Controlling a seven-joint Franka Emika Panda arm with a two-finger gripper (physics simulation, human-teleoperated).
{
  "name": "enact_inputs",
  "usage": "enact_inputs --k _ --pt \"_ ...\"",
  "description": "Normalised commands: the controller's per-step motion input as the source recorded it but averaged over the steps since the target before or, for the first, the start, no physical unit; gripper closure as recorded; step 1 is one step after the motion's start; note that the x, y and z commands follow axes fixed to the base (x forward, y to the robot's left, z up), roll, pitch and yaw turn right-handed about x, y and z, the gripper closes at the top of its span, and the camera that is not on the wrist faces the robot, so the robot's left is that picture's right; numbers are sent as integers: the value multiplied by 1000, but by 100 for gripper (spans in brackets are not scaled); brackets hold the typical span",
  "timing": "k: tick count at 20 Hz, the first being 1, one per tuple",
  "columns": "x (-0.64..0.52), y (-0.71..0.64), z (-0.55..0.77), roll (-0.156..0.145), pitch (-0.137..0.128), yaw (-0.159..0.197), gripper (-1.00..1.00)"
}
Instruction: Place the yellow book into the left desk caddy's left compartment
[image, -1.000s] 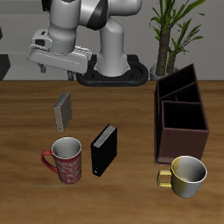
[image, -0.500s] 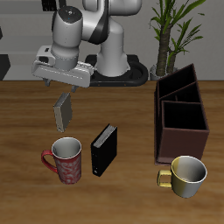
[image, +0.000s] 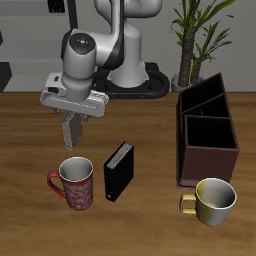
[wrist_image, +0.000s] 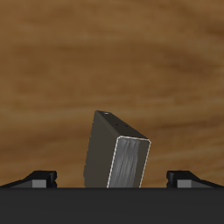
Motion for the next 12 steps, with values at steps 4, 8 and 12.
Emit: enact_inputs --k 4,8,12 --pt "2 -4 -437 22 51 -38 100" --pt "-19 -76 -145 -10 9 -35 100" --pt "-51 -56 32 -25 -15 -4 100"
